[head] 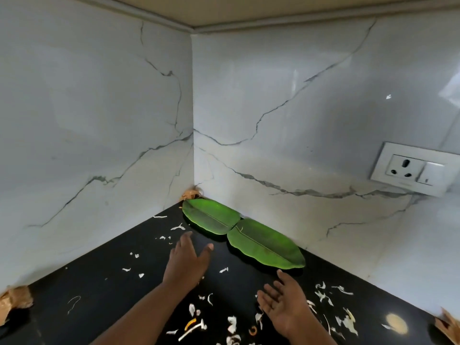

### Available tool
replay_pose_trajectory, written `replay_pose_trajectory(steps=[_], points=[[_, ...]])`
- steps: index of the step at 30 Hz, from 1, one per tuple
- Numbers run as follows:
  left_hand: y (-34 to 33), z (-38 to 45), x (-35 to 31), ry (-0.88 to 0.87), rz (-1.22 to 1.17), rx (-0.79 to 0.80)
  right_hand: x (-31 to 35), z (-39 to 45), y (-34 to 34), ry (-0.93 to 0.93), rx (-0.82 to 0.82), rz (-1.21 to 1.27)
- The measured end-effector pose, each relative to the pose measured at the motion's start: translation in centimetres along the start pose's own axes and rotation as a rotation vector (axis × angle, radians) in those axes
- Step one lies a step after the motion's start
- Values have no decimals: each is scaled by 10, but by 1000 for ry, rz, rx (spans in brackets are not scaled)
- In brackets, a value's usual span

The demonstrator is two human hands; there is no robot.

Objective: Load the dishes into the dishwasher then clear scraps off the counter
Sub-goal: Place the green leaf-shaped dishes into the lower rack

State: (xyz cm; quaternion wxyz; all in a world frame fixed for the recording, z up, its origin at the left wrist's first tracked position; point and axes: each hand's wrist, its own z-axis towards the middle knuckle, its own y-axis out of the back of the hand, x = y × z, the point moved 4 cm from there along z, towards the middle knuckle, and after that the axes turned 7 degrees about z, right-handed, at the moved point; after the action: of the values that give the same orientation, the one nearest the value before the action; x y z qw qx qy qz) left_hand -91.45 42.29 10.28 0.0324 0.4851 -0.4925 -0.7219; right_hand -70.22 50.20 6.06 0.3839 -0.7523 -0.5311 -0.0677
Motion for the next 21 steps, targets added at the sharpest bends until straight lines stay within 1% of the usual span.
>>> replay_pose_trajectory(steps=[4,8,10,12,15,18,21], points=[[-42,64,-2,366,-414,81,19,35,-16,-69,18,101],[-92,110,-3,610,-781,208,33,73,-21,-107,23,125],[-108,131,-4,664,-869,196,36,87,-25,-120,24,124],[-120,147,-6,682,-909,160,35,99,-29,-115,16,125],[-129,158,-11,676,-942,147,39,108,-26,-40,-9,101],[-116,150,-13,698,-1005,94,43,100,-16,-11,-11,97],[-87,121,-7,700,-1119,41,50,74,2,11,16,135]])
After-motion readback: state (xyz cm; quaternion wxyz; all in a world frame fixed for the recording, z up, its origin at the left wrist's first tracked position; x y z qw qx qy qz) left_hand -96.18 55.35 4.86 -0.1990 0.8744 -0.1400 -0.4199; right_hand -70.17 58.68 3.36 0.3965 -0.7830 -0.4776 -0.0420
